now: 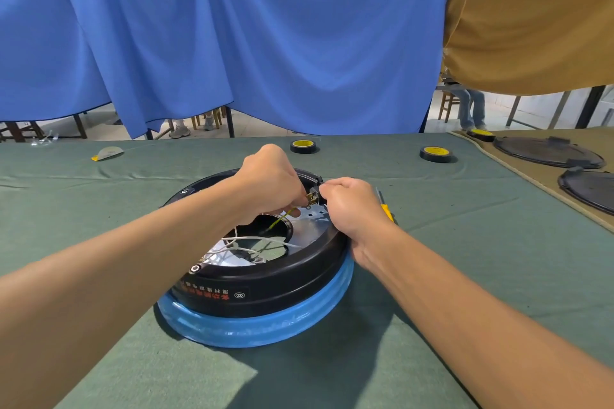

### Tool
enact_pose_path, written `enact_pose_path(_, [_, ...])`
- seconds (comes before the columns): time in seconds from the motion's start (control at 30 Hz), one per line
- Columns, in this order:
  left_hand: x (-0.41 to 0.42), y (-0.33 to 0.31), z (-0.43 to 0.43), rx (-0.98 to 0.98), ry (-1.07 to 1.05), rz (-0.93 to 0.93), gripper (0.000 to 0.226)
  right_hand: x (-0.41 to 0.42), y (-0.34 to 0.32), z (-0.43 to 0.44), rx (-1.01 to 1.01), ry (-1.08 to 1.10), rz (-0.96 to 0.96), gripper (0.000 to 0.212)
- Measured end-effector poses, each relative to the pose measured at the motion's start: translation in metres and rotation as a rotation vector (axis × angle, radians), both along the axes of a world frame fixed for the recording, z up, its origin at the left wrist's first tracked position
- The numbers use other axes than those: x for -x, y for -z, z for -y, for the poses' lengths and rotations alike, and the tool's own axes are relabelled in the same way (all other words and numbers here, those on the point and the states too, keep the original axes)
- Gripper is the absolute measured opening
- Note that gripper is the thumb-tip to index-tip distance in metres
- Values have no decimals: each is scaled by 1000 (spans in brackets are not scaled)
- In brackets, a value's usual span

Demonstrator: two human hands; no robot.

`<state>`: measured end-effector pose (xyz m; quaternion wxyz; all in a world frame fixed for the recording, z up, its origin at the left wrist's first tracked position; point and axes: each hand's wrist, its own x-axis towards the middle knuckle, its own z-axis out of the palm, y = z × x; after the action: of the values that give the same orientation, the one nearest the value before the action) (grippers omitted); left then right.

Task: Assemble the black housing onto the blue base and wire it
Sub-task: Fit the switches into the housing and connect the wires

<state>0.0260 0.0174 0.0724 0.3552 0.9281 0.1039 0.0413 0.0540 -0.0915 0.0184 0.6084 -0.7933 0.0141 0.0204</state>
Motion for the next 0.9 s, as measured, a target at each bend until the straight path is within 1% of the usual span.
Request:
enact_pose_path(0.23, [-5, 4, -3, -148, 52, 139, 12, 0, 0, -1, 20, -14, 15, 25])
enact_pose_path(0.33, [-6, 5, -3, -236, 78, 187, 33, 1, 0, -1, 11, -11, 15, 24])
enact_pose_path(0.43, [-4, 5, -3, -305, 120, 228, 39, 0, 1, -2, 10, -4, 27, 25])
enact_pose_path(0.5, [-4, 6, -3, -307, 117, 242, 39, 0, 1, -2, 9, 3, 36, 25])
enact_pose_path(0.67, [-4, 13, -3, -238, 66, 274, 36, -2, 2, -4, 34, 22, 42, 25])
enact_pose_path(0.9, [-8, 14, -3, -238, 91, 282, 36, -3, 1, -4, 61, 43, 52, 26])
